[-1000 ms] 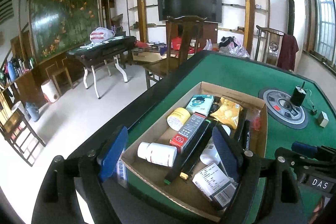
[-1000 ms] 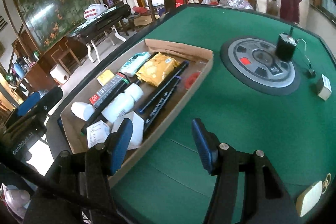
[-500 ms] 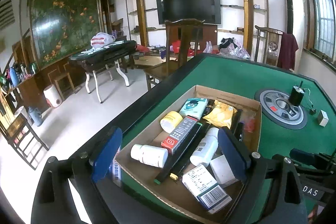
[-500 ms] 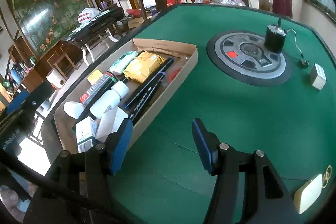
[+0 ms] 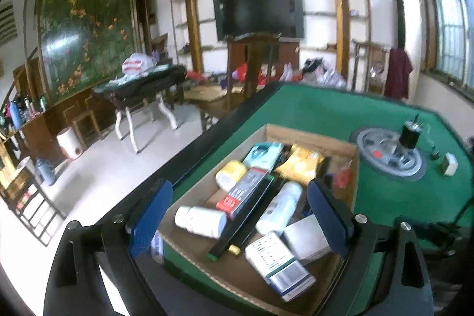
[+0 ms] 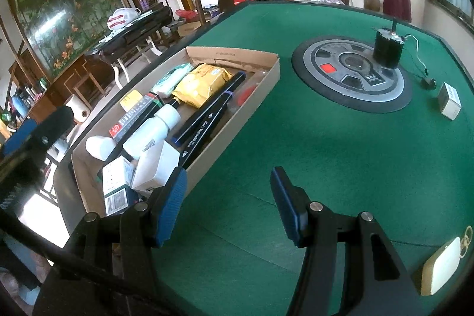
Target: Organize objects
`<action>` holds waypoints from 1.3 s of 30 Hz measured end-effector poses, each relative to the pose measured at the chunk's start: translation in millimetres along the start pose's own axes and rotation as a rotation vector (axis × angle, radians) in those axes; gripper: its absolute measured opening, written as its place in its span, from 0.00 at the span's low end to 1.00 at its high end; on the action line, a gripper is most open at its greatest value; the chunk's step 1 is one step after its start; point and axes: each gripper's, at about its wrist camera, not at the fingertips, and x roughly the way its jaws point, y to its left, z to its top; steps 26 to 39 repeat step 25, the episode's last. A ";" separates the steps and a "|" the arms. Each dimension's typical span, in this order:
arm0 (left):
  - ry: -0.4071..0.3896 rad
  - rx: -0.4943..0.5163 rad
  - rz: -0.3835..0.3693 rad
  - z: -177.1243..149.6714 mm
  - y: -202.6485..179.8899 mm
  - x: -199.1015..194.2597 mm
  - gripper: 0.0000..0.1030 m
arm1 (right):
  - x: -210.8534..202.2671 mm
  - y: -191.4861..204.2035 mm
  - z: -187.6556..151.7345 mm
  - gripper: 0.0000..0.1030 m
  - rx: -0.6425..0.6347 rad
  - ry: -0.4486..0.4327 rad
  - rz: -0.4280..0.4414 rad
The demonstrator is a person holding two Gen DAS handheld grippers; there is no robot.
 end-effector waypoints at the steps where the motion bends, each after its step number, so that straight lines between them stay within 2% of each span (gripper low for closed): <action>1: -0.010 -0.004 -0.018 0.8 -0.1 -2.8 0.92 | 0.5 1.1 -0.6 0.56 0.000 0.000 0.002; 2: -0.009 -0.009 -0.038 1.4 0.0 -5.2 0.99 | 0.9 1.9 -1.2 0.56 0.000 0.001 0.004; 5: 0.016 -0.039 -0.115 2.3 2.6 -3.9 0.99 | 1.1 4.1 -2.7 0.56 0.001 -0.001 0.005; 11: 0.078 -0.124 -0.182 -5.2 16.5 7.0 0.99 | -1.4 10.2 -5.2 0.56 -0.015 -0.018 -0.023; 14: 0.072 -0.130 -0.149 -5.8 22.1 7.3 0.99 | -2.2 12.8 -6.7 0.56 -0.023 -0.021 -0.032; 24: 0.094 -0.128 0.040 -17.7 31.5 15.7 0.99 | 0.9 27.6 -10.5 0.56 -0.057 -0.016 -0.050; 39: 0.095 -0.129 0.048 -18.4 33.2 16.2 0.99 | 0.9 29.9 -10.6 0.56 -0.063 -0.016 -0.051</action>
